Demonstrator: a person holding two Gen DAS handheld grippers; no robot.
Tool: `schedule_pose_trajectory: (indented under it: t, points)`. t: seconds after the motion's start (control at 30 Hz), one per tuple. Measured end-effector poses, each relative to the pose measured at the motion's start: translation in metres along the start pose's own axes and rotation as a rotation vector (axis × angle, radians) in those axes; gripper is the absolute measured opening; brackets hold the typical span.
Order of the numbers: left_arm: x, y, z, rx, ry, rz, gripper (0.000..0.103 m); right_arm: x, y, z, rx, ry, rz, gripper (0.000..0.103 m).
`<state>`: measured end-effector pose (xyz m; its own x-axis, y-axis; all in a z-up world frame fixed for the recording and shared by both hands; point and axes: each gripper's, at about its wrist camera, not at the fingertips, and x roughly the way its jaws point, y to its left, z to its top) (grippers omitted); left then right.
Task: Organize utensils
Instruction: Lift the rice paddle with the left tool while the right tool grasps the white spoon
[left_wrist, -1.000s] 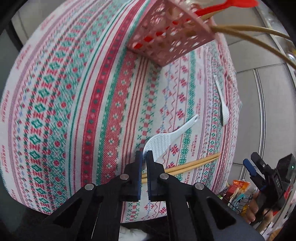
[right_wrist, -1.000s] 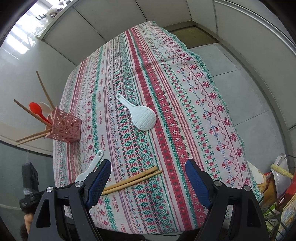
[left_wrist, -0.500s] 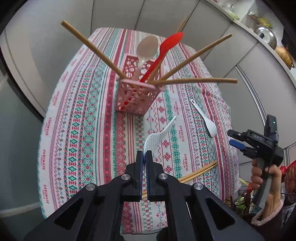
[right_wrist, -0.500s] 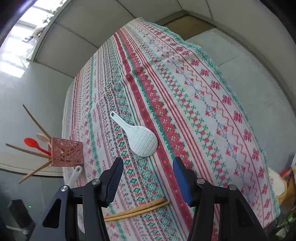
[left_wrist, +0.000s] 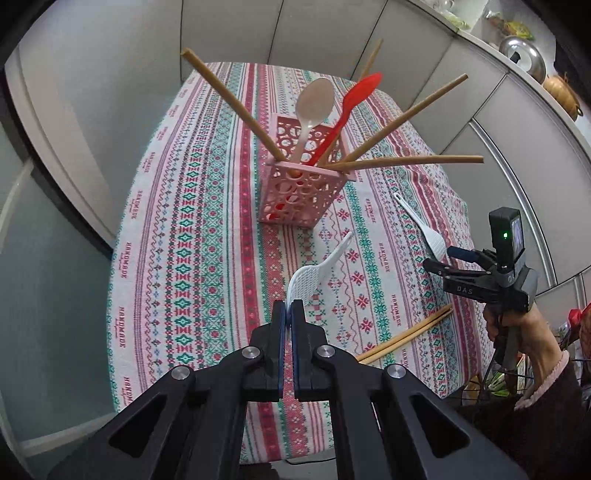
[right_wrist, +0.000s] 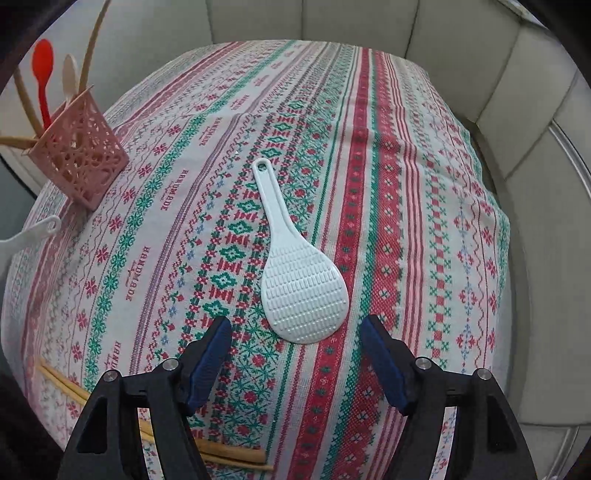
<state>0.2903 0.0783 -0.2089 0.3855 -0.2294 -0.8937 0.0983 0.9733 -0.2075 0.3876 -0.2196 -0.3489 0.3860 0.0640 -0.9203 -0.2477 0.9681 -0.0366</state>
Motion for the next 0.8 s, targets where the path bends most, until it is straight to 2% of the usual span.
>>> schedule_pose_trajectory:
  t: [0.03, 0.17, 0.4, 0.7, 0.8]
  points:
    - [0.001, 0.001, 0.001, -0.001, 0.0, 0.0, 0.002, 0.0, -0.001, 0.0, 0.004, -0.008, 0.007, 0.071]
    - [-0.002, 0.0, 0.004, 0.012, -0.015, 0.017, 0.002, -0.004, -0.004, 0.0, -0.01, -0.048, 0.02, 0.047]
    - [-0.025, -0.004, 0.004, 0.055, -0.078, 0.05, 0.002, -0.027, 0.008, -0.006, -0.043, -0.078, 0.033, 0.046]
    - [-0.081, -0.012, 0.013, 0.093, -0.219, 0.096, 0.002, -0.101, 0.016, -0.004, -0.046, -0.212, 0.086, 0.046]
    - [-0.096, -0.019, 0.022, 0.113, -0.254, 0.142, 0.002, -0.121, 0.018, -0.003, -0.042, -0.249, 0.106, 0.046]
